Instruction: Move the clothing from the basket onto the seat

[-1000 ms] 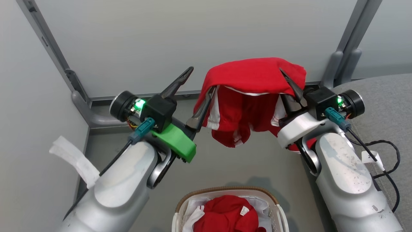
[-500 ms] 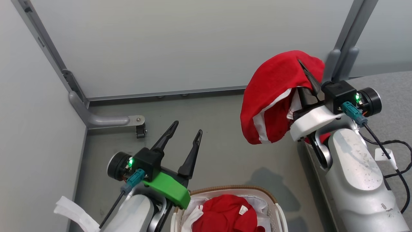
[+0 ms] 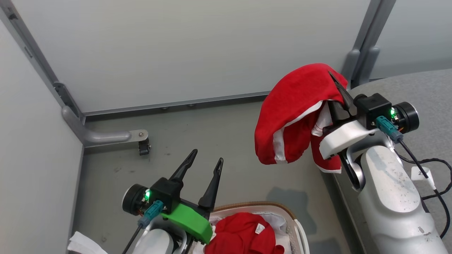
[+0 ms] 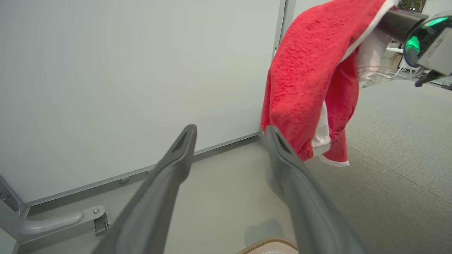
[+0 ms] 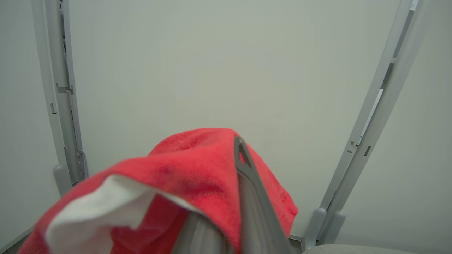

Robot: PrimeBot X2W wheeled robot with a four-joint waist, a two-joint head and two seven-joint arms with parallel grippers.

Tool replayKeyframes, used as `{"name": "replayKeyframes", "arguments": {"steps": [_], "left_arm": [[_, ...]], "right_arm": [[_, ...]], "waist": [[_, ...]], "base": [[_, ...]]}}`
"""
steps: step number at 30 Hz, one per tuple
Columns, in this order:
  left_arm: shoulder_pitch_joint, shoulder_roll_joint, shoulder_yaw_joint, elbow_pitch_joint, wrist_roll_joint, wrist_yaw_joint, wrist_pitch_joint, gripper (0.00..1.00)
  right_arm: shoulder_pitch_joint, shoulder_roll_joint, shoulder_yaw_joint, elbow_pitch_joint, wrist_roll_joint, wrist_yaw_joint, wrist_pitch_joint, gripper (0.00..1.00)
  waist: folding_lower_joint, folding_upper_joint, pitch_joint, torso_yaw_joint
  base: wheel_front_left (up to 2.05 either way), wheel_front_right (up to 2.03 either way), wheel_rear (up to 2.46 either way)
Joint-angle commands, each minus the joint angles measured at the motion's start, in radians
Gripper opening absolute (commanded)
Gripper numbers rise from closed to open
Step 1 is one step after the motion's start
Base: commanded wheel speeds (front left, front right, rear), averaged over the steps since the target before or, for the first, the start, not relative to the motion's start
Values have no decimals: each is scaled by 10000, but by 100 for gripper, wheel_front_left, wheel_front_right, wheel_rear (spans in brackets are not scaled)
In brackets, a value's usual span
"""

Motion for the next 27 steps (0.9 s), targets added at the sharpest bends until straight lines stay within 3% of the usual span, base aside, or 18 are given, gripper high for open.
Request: {"name": "replayKeyframes", "arguments": {"steps": [1,16,22,27], "left_arm": [[160,-49,44,26,117,-32,-32,100],[-112,-224,-8,-43,346,-84,-22,100],[-223,-196,-214,64,352,-88,-22,100],[-299,-96,-381,59,267,-88,-22,100]], "right_arm": [[144,-37,6,-8,-29,-10,-22,0],[164,-28,-368,-172,-258,-10,-22,0],[288,-30,-539,-194,-176,-10,-22,0],[405,-27,-655,-212,-168,-10,-22,0]], "waist": [[0,0,64,-427],[0,0,1002,-3584],[0,0,1236,-4353],[0,0,1408,-4616]], "base": [[0,0,0],[0,0,0],[0,0,0],[0,0,0]]}}
